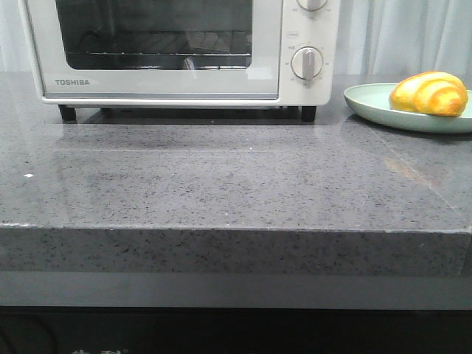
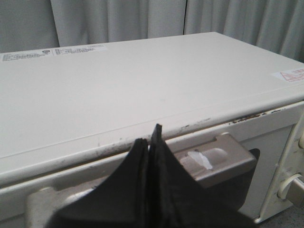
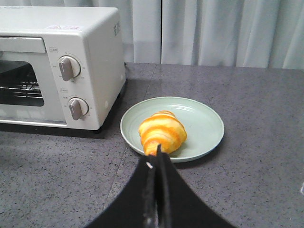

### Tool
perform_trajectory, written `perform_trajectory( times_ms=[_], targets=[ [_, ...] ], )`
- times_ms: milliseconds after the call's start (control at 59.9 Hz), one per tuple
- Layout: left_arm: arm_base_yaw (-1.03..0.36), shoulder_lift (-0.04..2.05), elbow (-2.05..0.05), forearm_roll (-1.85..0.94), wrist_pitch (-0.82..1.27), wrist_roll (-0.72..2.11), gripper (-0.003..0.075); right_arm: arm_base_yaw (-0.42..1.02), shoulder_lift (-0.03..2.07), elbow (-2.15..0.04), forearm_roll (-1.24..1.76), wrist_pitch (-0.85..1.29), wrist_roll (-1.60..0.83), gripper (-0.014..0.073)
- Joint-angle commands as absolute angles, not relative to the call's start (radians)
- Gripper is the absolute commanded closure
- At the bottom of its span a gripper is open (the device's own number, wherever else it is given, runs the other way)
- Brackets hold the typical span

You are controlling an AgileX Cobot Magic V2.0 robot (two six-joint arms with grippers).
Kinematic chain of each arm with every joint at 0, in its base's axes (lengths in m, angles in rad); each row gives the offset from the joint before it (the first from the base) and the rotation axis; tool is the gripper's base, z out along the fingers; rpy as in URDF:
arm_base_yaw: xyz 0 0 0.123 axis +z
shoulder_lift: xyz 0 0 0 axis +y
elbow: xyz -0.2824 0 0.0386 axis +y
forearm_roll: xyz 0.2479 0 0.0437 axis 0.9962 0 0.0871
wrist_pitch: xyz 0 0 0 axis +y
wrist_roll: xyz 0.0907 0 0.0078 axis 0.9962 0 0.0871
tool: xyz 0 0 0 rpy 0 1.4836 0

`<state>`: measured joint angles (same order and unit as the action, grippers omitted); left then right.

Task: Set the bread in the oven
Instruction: 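Hook the left gripper on the oven door handle and pull it down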

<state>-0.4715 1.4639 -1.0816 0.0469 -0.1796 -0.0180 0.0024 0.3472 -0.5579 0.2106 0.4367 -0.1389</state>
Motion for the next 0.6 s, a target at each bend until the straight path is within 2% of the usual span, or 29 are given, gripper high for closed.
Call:
perform_trajectory(
  times_ms=[0, 400, 584],
  targets=[
    [-0.479, 1.448, -1.127, 0.047, -0.258, -0.021, 0.0741, -0.002, 0.363, -0.595, 0.215, 0.360, -0.148, 0.0660],
    [-0.484, 1.413, -1.127, 0.047, 0.061, -0.021, 0.0741, -0.002, 0.363, -0.595, 0.215, 0.360, -0.148, 0.0660],
    [-0.546, 1.349, -1.058, 0.045, 0.152, -0.021, 0.0741, -0.002, 0.363, -0.595, 0.215, 0.360, -0.148, 0.0660]
  ],
)
